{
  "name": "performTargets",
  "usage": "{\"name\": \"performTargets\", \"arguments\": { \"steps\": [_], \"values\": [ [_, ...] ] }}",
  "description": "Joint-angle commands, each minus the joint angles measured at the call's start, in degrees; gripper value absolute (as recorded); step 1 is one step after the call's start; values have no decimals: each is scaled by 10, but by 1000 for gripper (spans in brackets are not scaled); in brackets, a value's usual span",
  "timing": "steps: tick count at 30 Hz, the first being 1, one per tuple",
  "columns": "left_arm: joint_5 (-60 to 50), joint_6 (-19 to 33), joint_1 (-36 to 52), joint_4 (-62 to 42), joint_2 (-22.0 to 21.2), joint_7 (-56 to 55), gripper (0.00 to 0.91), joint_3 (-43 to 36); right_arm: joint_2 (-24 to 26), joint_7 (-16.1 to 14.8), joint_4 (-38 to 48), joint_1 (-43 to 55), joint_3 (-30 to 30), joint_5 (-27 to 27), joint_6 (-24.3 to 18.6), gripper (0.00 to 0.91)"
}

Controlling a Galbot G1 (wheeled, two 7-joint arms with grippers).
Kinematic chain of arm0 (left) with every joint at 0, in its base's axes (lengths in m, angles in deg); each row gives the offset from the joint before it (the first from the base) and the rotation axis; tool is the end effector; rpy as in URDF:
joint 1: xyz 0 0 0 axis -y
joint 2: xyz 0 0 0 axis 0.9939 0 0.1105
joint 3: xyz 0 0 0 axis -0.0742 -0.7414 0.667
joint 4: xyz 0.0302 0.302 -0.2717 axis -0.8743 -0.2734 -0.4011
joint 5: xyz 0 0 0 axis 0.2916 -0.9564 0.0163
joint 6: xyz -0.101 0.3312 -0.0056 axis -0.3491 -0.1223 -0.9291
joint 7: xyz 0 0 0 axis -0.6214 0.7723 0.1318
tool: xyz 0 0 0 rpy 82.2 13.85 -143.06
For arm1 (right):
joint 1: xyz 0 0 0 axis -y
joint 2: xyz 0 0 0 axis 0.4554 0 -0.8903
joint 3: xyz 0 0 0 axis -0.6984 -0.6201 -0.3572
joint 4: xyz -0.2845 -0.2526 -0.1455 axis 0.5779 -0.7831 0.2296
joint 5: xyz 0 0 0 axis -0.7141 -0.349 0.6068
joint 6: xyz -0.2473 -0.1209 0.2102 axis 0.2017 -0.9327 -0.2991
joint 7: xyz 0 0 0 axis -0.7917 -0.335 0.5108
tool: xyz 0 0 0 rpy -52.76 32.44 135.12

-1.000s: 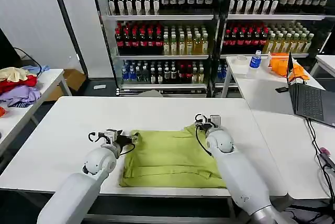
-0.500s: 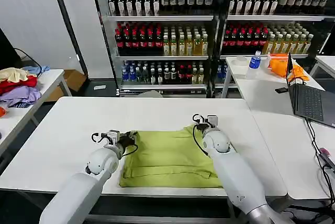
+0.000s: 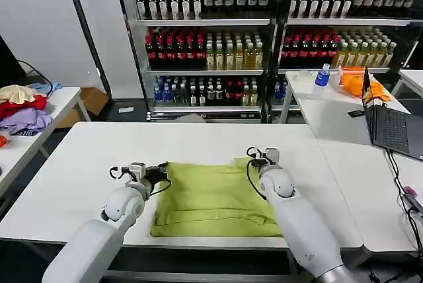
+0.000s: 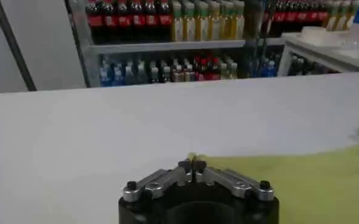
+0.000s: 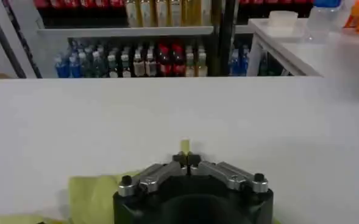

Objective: Fold and organize the clothes.

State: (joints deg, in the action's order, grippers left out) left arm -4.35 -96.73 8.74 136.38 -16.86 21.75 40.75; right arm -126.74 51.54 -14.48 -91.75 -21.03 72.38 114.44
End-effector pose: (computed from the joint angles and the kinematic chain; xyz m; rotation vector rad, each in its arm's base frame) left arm 0.4123 0.0812 -0.3257 -0.2515 -2.6279 -0.0612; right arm 0.4966 0.0046 -0.3380 0.0273 -2.6121 -0.0022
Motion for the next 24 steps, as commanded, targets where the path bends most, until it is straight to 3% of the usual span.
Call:
{"name": "performTargets", "arguments": {
  "steps": [1, 14, 24],
  "values": [
    [14, 0, -26, 81, 19, -5, 30, 17, 40, 3, -146, -40, 14, 8, -2, 0],
    [13, -7, -131, 202, 45, -9, 30, 45, 126, 6, -338, -174, 85, 24, 6, 0],
    [7, -4, -213, 246, 69, 5, 30, 87, 152, 1, -455, -326, 156, 26, 9, 0]
  ]
}}
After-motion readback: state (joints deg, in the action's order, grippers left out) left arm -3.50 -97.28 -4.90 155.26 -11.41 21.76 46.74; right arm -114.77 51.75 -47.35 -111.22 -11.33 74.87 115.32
